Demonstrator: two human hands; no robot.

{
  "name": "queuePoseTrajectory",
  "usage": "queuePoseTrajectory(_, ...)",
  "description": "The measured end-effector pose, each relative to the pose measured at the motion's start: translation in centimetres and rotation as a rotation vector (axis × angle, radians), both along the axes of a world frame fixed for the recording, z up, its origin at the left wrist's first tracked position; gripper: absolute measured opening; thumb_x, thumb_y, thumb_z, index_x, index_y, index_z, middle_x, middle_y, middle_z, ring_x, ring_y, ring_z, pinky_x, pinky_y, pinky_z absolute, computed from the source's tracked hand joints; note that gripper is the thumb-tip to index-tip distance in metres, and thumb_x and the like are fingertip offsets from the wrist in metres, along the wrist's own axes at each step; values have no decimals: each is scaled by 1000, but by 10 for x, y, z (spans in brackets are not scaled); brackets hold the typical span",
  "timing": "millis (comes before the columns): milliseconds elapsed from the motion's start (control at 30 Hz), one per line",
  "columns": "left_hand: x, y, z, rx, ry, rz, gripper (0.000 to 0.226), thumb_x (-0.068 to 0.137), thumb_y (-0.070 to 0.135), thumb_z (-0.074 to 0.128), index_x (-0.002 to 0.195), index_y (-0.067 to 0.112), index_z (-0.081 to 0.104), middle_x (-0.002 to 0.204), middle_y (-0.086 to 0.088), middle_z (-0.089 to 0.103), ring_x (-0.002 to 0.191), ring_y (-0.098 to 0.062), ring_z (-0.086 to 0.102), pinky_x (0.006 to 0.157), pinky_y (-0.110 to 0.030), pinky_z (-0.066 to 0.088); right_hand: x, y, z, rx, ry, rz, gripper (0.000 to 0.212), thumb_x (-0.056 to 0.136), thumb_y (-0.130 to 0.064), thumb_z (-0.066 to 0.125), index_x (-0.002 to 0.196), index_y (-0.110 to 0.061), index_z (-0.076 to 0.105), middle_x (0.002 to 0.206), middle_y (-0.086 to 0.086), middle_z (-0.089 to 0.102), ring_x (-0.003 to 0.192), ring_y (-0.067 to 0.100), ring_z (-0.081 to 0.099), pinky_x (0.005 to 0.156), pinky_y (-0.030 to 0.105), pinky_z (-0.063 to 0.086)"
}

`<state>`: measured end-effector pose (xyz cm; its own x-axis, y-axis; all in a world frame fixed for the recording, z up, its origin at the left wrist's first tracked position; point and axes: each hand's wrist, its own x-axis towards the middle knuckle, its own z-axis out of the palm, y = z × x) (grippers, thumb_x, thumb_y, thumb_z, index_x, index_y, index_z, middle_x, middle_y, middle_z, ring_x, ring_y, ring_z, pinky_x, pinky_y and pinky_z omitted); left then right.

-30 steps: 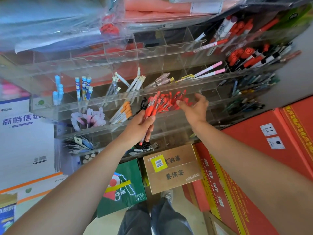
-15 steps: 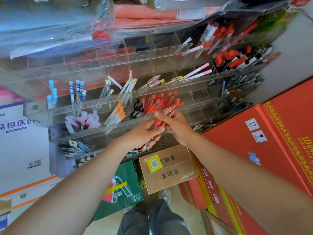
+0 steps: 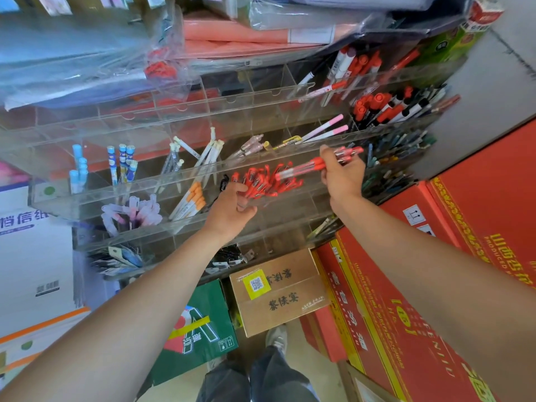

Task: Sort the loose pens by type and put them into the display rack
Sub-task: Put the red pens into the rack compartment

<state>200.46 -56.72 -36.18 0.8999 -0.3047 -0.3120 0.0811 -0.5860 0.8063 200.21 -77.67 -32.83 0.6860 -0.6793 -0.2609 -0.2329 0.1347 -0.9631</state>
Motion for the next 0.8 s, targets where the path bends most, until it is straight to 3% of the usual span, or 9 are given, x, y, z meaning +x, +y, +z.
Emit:
queuePoseTrajectory(100,3,-4,-5,-9,9,-25,51,90,20,63,134,10,40,109,-5,55,95,-16,54,83,-26,40,4,6,-13,-25,-2,16,19,86,-18,70,80,-11,53,64,2,57,46,7,52,47,22,44)
queuePoseTrajectory(233,3,-6,-10,-41,10,-39,49,92,20,60,135,10,40,109,-2,53,100,-17,54,88,-27,42,5,17,-37,-190,48,98,14,83,-26,72,79,-20,61,77,4,68,72,19,67,76,40,56)
queuePoseTrajectory(333,6,-4,-13,-61,2,-24,47,92,18,60,134,10,41,109,-3,55,99,-17,54,88,-29,44,8,20,-39,-276,47,92,18,84,-27,72,93,-13,64,88,2,69,85,15,68,88,37,54)
queuePoseTrajectory(467,9,-3,-15,-70,5,-14,45,93,18,58,134,11,42,113,-5,57,99,-17,57,86,-27,43,12,14,-35,-435,38,132,11,83,-16,70,89,-16,61,77,-15,62,81,9,63,90,33,51)
queuePoseTrajectory(600,11,-6,-14,-73,19,-27,43,94,19,56,134,12,42,114,-5,58,100,-17,56,84,-25,41,13,8,-41,-402,94,318,12,81,-13,72,92,-11,67,88,1,70,86,13,68,90,39,53)
queuePoseTrajectory(733,13,-8,-13,-69,18,-33,42,95,19,56,134,11,42,114,-5,58,99,-17,57,84,-25,42,16,16,-50,-393,192,431,24,77,-20,78,86,-30,59,103,8,66,97,19,64,95,41,50)
queuePoseTrajectory(800,14,-8,-12,-71,21,-32,41,95,18,56,133,11,43,114,-5,58,98,-17,57,85,-27,44,16,19,-53,-388,212,426,32,75,-22,80,94,-28,54,108,7,64,102,18,62,97,38,48)
